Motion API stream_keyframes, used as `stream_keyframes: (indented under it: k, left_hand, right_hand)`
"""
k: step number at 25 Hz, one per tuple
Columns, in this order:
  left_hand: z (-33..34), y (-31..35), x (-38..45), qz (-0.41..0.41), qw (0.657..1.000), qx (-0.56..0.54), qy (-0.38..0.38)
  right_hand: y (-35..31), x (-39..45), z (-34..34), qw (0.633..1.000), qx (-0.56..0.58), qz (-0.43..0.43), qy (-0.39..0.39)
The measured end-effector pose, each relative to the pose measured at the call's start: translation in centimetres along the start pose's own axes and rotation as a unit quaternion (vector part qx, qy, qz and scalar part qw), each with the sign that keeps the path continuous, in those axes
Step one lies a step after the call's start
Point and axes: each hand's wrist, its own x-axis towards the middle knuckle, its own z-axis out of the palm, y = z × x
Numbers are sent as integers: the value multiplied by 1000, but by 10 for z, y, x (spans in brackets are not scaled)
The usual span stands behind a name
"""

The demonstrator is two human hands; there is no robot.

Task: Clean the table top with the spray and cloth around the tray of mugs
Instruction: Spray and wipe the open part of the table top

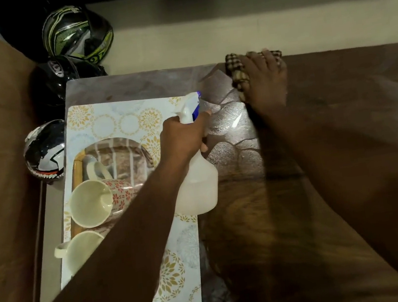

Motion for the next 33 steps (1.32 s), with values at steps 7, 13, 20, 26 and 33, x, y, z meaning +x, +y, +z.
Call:
stream_keyframes:
  k: [7,13,20,26,33]
  left_hand:
    - [2,-44,-47,-39,999,-2,4]
    - [-8,-95,-97,-99,994,30,-40]
    - [-31,-148,-156,-73,996,43,-36]
    - [-58,-207,-210,-82,995,53,-12]
    - [-51,-223,-237,-53,995,79,-11]
  right_hand:
    - [-28,-211,9,969,-5,-237,-72]
    - [-12,-246,6,979,12,-190,-80]
    - [-93,-371,20,992,34,-111,-56]
    - [-62,-413,8,1000,15,3,-26]
    - [-93,-500,17,989,16,-146,-22]
